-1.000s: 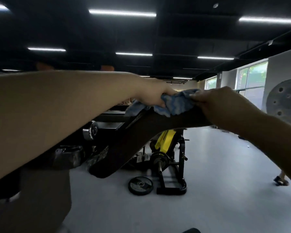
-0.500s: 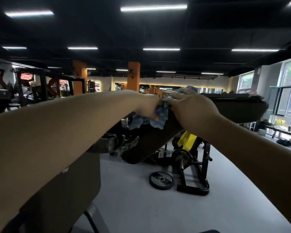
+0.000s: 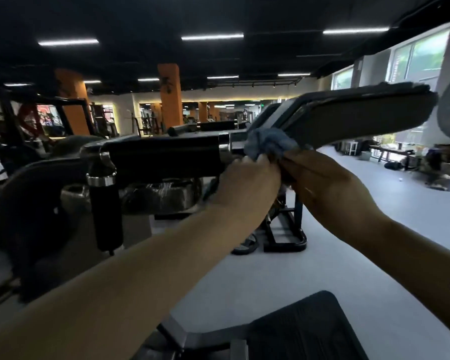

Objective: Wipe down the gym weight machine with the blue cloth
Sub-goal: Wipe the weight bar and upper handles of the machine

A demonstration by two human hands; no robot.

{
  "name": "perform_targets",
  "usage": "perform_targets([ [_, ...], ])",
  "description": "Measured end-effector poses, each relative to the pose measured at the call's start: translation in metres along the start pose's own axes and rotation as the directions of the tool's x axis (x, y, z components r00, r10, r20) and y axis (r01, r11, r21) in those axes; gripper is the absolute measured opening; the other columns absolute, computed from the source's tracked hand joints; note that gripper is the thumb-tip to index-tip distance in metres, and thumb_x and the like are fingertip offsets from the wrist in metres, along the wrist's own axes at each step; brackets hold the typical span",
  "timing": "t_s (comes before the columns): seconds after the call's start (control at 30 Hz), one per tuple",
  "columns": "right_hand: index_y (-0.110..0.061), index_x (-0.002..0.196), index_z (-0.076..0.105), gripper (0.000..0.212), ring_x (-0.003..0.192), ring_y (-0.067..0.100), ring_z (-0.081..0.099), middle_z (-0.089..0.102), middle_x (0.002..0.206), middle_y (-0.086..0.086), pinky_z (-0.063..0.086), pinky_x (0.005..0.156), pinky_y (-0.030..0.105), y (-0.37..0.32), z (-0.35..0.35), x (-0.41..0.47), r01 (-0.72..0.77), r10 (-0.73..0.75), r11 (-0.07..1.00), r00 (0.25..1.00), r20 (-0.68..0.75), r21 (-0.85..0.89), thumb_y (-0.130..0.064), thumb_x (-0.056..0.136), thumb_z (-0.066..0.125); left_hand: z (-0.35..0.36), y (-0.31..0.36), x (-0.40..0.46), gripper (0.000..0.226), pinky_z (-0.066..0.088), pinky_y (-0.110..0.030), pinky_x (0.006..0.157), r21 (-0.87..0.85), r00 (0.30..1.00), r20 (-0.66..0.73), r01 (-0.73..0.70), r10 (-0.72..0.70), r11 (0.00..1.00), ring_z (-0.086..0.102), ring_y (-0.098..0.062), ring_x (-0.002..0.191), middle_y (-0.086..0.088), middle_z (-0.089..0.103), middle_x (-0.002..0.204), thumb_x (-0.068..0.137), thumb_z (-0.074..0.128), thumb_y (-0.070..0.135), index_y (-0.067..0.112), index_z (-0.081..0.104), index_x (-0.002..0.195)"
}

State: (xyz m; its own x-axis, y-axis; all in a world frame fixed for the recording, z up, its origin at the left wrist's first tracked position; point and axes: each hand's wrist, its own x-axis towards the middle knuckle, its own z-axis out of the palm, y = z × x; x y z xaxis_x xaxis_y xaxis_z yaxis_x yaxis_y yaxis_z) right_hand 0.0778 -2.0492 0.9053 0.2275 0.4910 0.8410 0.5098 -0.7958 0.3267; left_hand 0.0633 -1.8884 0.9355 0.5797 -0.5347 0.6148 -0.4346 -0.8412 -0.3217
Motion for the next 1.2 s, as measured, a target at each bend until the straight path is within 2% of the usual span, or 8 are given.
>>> perform_targets([
  [0.07, 0.0, 0.113, 0.066, 0.027, 0.11, 0.023, 0.053, 0.065, 0.116, 0.015, 0.033, 0.105, 0.021, -0.016, -0.002, -0.027, -0.059, 0.06, 0.998, 0.998, -0.034, 0.027, -0.004, 0.087, 0.059, 0.012, 0.001, -0.024, 0.042, 0.037, -0.028, 0.051, -0.202, 1.0, 0.009, -0.01, 0.012, 0.979, 0.063, -0.03, 0.07, -0.01, 0.062, 0.085, 0.085, 0.029, 0.016, 0.004, 0.065, 0.103],
  [0.13, -0.005, 0.113, 0.068, 0.027, 0.108, 0.024, 0.057, 0.066, 0.116, 0.011, 0.036, 0.104, 0.023, -0.032, 0.0, -0.056, -0.134, 0.132, 0.99, 0.991, 0.037, 0.05, -0.009, 0.087, 0.06, 0.037, 0.0, -0.047, 0.043, 0.044, -0.029, 0.078, -0.337, 0.993, 0.102, -0.018, 0.055, 0.941, 0.057, -0.023, 0.106, -0.004, 0.055, 0.122, 0.092, 0.036, 0.011, 0.015, 0.047, 0.134],
  [0.2, -0.009, 0.113, 0.069, 0.027, 0.106, 0.026, 0.061, 0.066, 0.116, 0.007, 0.037, 0.1, 0.025, -0.049, 0.007, -0.086, -0.198, 0.188, 0.978, 0.972, 0.142, 0.06, -0.013, 0.088, 0.059, 0.063, -0.003, -0.069, 0.054, 0.036, -0.024, 0.096, -0.501, 0.99, 0.139, 0.042, 0.033, 0.864, 0.045, -0.02, 0.125, 0.0, 0.044, 0.141, 0.093, 0.046, 0.003, 0.019, 0.037, 0.143],
  [0.4, -0.01, 0.108, 0.07, 0.031, 0.099, 0.026, 0.065, 0.068, 0.112, 0.005, 0.054, 0.083, 0.033, -0.108, 0.038, -0.161, -0.381, 0.317, 0.919, 0.865, 0.388, 0.099, -0.02, 0.087, 0.05, 0.137, 0.015, -0.138, 0.05, 0.043, -0.032, 0.097, -0.774, 0.952, 0.256, 0.098, 0.168, 0.625, 0.053, -0.024, 0.119, -0.01, 0.058, 0.129, 0.085, 0.06, -0.002, 0.013, 0.053, 0.132],
  [0.53, -0.009, 0.105, 0.071, 0.027, 0.097, 0.025, 0.067, 0.069, 0.111, 0.005, 0.052, 0.083, 0.029, -0.138, 0.062, -0.198, -0.507, 0.408, 0.857, 0.778, 0.477, 0.095, -0.018, 0.083, 0.059, 0.18, 0.02, -0.167, 0.051, 0.043, -0.025, 0.093, -0.809, 0.926, 0.317, 0.15, 0.206, 0.568, 0.056, -0.023, 0.115, -0.01, 0.06, 0.125, 0.083, 0.061, -0.003, 0.012, 0.054, 0.131],
  [0.87, -0.004, 0.094, 0.072, 0.023, 0.086, 0.033, 0.067, 0.071, 0.099, 0.012, 0.057, 0.069, 0.045, -0.179, 0.131, -0.321, -0.722, 0.543, 0.684, 0.6, 0.587, 0.104, -0.004, 0.073, 0.063, 0.288, 0.063, -0.237, 0.043, 0.028, -0.006, 0.085, -0.786, 0.835, 0.473, 0.255, 0.281, 0.564, 0.053, -0.022, 0.118, -0.012, 0.058, 0.128, 0.087, 0.058, 0.003, 0.009, 0.055, 0.13],
  [1.0, -0.007, 0.097, 0.072, 0.023, 0.087, 0.031, 0.067, 0.07, 0.099, 0.01, 0.055, 0.07, 0.042, -0.189, 0.167, -0.384, -0.779, 0.528, 0.62, 0.499, 0.687, 0.09, -0.008, 0.077, 0.061, 0.355, 0.09, -0.282, 0.042, 0.031, -0.016, 0.096, -0.737, 0.791, 0.576, 0.394, 0.205, 0.55, 0.051, -0.02, 0.122, -0.008, 0.056, 0.131, 0.088, 0.057, 0.004, 0.014, 0.056, 0.129],
  [1.2, -0.01, 0.099, 0.071, 0.022, 0.092, 0.028, 0.064, 0.068, 0.102, 0.008, 0.051, 0.076, 0.038, -0.22, 0.225, -0.485, -0.843, 0.517, 0.537, 0.332, 0.789, 0.002, -0.005, 0.08, 0.062, 0.453, 0.134, -0.358, 0.042, 0.035, -0.015, 0.09, -0.677, 0.702, 0.689, 0.535, 0.179, 0.505, 0.054, -0.016, 0.116, -0.002, 0.06, 0.127, 0.088, 0.055, 0.004, 0.02, 0.059, 0.127],
])
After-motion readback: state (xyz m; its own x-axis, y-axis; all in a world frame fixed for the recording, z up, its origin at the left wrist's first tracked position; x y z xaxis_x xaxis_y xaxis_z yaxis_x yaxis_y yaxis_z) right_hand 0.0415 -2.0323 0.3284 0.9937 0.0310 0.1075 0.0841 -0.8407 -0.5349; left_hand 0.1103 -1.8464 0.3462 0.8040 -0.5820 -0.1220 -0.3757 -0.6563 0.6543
